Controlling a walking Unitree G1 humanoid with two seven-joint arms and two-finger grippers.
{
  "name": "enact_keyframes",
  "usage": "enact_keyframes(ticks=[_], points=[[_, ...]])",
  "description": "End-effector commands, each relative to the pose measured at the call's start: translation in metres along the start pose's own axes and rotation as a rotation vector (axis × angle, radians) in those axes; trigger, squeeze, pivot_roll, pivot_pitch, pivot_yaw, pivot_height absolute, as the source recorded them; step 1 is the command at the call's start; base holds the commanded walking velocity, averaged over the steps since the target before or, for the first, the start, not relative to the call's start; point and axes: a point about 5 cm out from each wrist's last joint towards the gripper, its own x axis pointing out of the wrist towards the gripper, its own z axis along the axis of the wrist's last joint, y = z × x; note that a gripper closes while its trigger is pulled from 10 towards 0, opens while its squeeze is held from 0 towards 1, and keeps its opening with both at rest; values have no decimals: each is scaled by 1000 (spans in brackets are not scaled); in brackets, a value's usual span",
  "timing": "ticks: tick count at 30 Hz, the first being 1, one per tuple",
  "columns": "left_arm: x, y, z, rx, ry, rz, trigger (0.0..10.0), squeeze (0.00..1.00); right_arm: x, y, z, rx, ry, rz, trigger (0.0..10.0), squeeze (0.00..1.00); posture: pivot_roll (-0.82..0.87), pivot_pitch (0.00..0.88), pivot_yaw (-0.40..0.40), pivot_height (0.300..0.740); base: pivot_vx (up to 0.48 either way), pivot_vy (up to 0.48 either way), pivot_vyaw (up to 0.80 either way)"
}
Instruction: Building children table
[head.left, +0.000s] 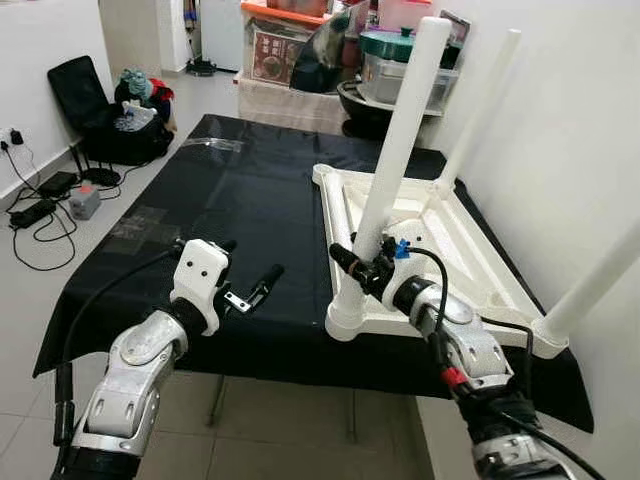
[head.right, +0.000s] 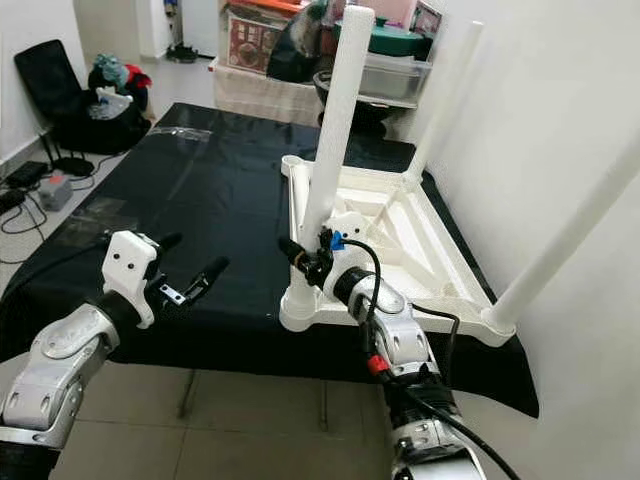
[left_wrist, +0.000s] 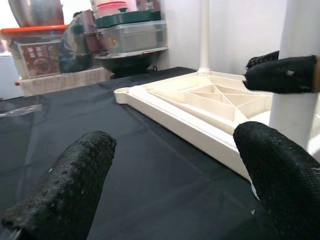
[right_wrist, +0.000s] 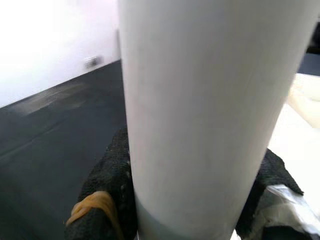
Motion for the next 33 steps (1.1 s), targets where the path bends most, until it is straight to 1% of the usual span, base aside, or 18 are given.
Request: enact_keyframes(ticks=[1,2,3,4,5,7,11,15,16,21,22,24,25,28,29,30,31,33], points=[[2,-5,1,-8,-7,-17,10000,0,-9,-30,-7,20,31,-215,0,0,132,0,-153,740,0,0,0],[2,-4,0,-7,-3,-12,10000,0,-17,-44,-10,57,16,-380,0,0,128,0,-148,740,0,0,0],[2,-4,0,-7,-3,-12,10000,0,-17,-44,-10,57,16,-380,0,0,128,0,-148,740,0,0,0],[2,-4,-1,-7,0,-6,10000,0,-29,-57,-14,102,2,-568,0,0,123,0,-147,740,0,0,0],[2,-4,-1,-7,0,-6,10000,0,-29,-57,-14,102,2,-568,0,0,123,0,-147,740,0,0,0],[5,-5,-3,-7,5,0,10000,0,-53,-68,-22,136,-21,-840,0,0,110,0,-141,740,0,0,0],[6,-5,-3,-8,5,0,10000,0,-59,-68,-23,139,-26,-891,0,0,106,0,-140,740,0,0,0],[6,-9,-3,-16,2,-12,10000,0,-56,-51,-17,129,-46,-822,0,0,105,0,-138,740,0,0,0],[6,-10,-3,-17,3,-15,10000,0,-51,-44,-13,119,-59,-767,10000,0,103,0,-138,740,0,0,0],[6,-9,-2,-19,2,-23,10000,0,-39,-30,1,73,-120,-637,10000,0,98,0,-133,740,0,0,0],[6,-10,-3,-18,3,-26,10000,0,-41,-27,6,60,-160,-628,10000,1000,93,0,-129,740,0,0,0],[6,-10,-4,-18,4,-27,10000,0,-41,-26,8,58,-170,-626,10000,1000,93,0,-129,740,0,0,0],[6,-11,-3,-19,1,-31,10000,0,-42,-24,12,70,-189,-597,10000,0,90,0,-128,740,0,0,0],[6,-11,-2,-22,-3,-37,10000,0,-43,-20,25,85,-241,-468,10000,0,91,0,-125,740,0,0,0],[5,-11,-2,-23,-3,-39,10000,0,-42,-16,27,81,-241,-363,10000,0,93,0,-125,740,0,0,0],[5,-11,-2,-23,-3,-39,10000,0,-42,-16,27,81,-241,-363,10000,0,93,0,-125,740,0,0,0],[5,-11,-2,-24,-3,-40,10000,0,-42,-13,28,80,-236,-268,10000,0,90,0,-121,740,0,0,0],[6,-10,-1,-23,-5,-47,10000,0,-50,-5,29,-36,-190,72,10000,0,91,0,-119,740,0,0,0]])
